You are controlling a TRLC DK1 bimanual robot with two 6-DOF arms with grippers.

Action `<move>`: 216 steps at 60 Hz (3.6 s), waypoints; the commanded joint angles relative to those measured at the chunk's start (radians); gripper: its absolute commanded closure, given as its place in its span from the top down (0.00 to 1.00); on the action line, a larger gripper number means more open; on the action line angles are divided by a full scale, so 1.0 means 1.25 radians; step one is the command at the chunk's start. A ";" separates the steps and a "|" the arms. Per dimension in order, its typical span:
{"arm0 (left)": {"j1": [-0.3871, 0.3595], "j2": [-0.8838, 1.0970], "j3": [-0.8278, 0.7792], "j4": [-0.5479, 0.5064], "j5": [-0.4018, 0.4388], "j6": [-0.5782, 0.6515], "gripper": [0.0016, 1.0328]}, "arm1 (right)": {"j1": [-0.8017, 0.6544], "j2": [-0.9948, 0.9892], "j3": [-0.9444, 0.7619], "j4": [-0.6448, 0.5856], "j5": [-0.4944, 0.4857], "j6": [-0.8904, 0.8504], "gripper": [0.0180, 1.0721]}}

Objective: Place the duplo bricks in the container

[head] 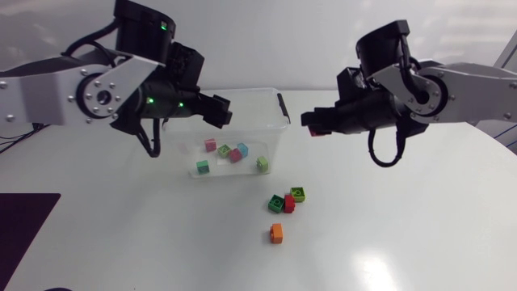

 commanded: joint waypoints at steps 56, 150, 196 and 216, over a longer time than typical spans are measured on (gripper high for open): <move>-0.262 0.030 -0.139 -0.196 0.196 -0.029 0.81 | 0.051 0.108 0.179 -0.034 -0.002 0.049 0.93; -0.307 0.481 0.221 -0.470 0.132 -0.267 0.24 | -0.105 -0.043 -0.264 0.042 -0.107 -0.006 0.93; -0.033 0.020 0.188 -0.297 0.027 -0.143 0.24 | 0.081 0.271 -0.042 0.000 0.046 0.071 0.90; 0.059 0.103 0.168 -0.104 0.013 -0.148 0.30 | 0.090 0.316 -0.042 -0.022 0.090 0.078 0.72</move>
